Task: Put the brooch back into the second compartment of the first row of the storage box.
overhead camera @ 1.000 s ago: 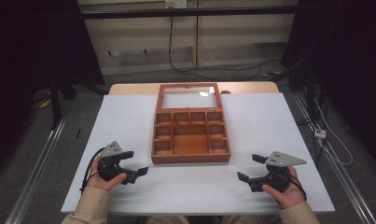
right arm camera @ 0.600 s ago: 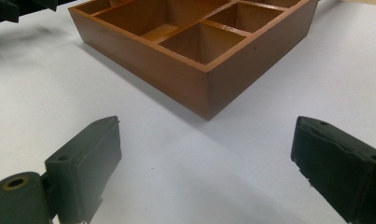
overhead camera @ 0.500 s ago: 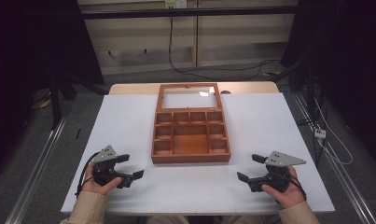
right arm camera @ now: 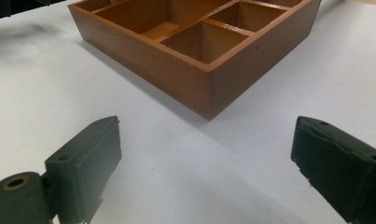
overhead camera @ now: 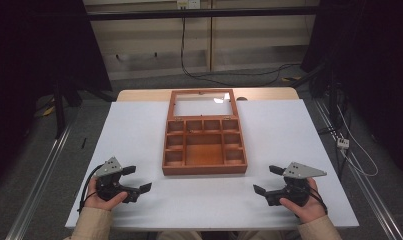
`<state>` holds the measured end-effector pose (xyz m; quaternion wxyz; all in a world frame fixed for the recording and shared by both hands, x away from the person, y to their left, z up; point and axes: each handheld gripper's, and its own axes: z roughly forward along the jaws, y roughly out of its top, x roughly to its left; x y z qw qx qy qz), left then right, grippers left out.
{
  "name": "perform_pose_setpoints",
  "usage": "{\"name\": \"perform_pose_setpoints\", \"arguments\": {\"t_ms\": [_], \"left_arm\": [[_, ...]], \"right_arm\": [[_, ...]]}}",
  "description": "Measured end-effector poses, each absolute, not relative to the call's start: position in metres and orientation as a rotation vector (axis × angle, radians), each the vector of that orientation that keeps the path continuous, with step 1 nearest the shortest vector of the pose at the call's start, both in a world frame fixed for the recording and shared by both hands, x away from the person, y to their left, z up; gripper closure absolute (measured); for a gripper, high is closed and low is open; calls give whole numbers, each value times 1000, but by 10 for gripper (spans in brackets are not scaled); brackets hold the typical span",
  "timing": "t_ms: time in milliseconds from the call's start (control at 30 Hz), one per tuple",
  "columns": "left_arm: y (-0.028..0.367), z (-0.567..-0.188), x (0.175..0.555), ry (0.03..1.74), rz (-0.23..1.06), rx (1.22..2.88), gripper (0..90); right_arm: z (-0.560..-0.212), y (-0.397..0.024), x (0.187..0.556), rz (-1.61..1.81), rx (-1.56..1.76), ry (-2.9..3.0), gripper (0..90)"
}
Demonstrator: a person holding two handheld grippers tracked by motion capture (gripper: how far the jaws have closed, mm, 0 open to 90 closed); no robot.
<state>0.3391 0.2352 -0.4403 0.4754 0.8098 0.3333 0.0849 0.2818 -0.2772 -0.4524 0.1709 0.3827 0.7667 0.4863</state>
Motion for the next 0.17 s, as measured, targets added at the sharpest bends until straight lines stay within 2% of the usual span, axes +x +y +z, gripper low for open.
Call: {"name": "perform_pose_setpoints", "arguments": {"t_ms": [167], "left_arm": [[234, -441, 339, 814, 210, 1991, 76]], "right_arm": [[-452, -276, 282, 1371, 1084, 2182, 84]]}}
